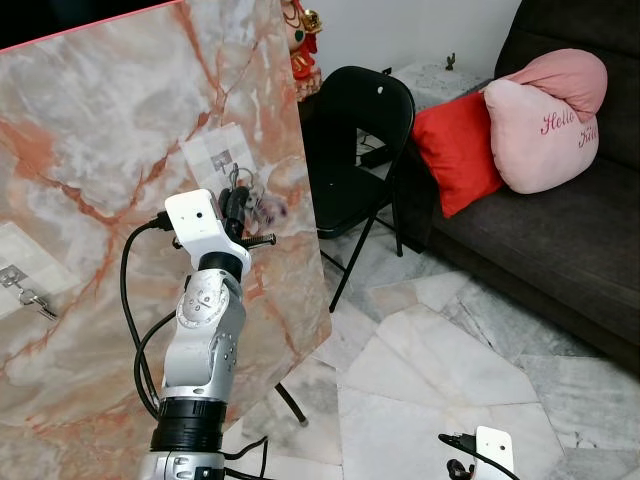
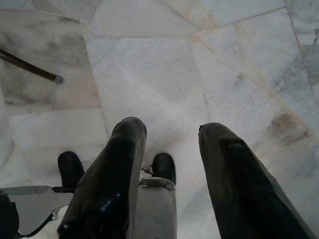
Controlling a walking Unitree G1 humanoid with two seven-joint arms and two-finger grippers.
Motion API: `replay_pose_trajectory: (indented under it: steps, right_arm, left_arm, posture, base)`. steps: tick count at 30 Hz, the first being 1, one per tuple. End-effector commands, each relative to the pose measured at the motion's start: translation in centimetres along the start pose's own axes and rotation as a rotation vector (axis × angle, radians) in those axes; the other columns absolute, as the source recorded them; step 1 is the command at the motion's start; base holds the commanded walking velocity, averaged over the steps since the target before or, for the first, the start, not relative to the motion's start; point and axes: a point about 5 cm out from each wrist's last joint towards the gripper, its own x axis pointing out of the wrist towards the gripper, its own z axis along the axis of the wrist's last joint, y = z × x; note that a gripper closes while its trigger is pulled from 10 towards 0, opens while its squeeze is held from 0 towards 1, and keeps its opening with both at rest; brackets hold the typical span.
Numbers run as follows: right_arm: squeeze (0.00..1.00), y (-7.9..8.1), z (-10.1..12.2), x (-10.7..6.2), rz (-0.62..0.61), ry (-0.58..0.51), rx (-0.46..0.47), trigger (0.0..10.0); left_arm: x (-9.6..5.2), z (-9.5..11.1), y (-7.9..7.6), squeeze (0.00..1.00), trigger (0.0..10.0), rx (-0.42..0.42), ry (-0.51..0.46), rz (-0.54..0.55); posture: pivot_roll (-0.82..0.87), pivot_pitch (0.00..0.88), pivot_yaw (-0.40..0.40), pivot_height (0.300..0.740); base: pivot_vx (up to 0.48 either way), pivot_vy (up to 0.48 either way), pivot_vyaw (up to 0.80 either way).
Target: Hang keys on a hook
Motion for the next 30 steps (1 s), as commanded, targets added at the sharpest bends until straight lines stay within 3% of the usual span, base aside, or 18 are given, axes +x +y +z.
replay_pose_trajectory:
  steps: [1, 30]
  right_arm:
    - [0.00, 0.3, 0.1, 0.0, 0.008, -0.007, -0.005, 10.0]
    - [0.00, 0.3, 0.2, 0.0, 0.010, -0.007, -0.001, 10.0]
  left_arm:
    - [0.5, 0.7, -0.1, 0.00, 10.0, 0.001, -0.029, 0.006]
    - [2.2, 0.8, -0.1, 0.00, 10.0, 0.014, -0.040, 0.018]
  posture:
    - [-0.02, 0.002, 0.065, 0.740]
    - [-0.03, 0.003, 0.067, 0.740]
  base:
    - [0.000, 0.000, 0.00]
    - [0.000, 0.000, 0.00]
